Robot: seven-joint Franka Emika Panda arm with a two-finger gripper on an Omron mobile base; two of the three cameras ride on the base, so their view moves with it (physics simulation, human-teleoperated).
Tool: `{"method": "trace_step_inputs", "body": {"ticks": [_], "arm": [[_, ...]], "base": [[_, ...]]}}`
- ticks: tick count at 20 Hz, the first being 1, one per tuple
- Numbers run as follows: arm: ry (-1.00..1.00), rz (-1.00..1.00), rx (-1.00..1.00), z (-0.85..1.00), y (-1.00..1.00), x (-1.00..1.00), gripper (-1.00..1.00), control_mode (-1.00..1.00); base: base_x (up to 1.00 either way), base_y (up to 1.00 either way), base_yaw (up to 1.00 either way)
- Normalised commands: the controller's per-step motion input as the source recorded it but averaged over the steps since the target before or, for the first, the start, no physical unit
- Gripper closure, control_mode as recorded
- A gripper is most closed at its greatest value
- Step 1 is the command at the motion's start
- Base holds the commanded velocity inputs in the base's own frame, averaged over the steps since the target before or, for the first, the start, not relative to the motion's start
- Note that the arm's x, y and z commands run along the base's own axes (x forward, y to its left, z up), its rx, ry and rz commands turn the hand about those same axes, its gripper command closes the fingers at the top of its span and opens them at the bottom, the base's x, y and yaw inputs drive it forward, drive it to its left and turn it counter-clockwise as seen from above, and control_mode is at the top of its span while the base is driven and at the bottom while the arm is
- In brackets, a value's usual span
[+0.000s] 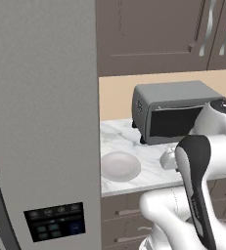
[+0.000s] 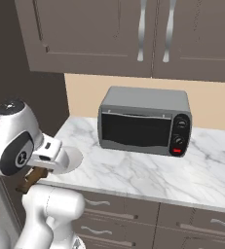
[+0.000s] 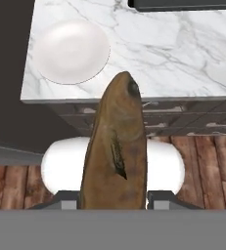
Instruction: Place the fish on the top rack of the oven.
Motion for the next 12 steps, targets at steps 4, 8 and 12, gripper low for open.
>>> {"method": "trace_step_inputs", "body": {"ticks": [4,8,12], "arm": [[0.00,0.00,0.00,0.00,0.00,0.00,1.00,1.00],[0.00,0.00,0.00,0.00,0.00,0.00,1.00,1.00],[0.00,0.00,0.00,0.00,0.00,0.00,1.00,1.00]], "base": [[-0.93,0.02,0.00],[-1.00,0.45,0.00],[-0.83,0.96,0.02]]}}
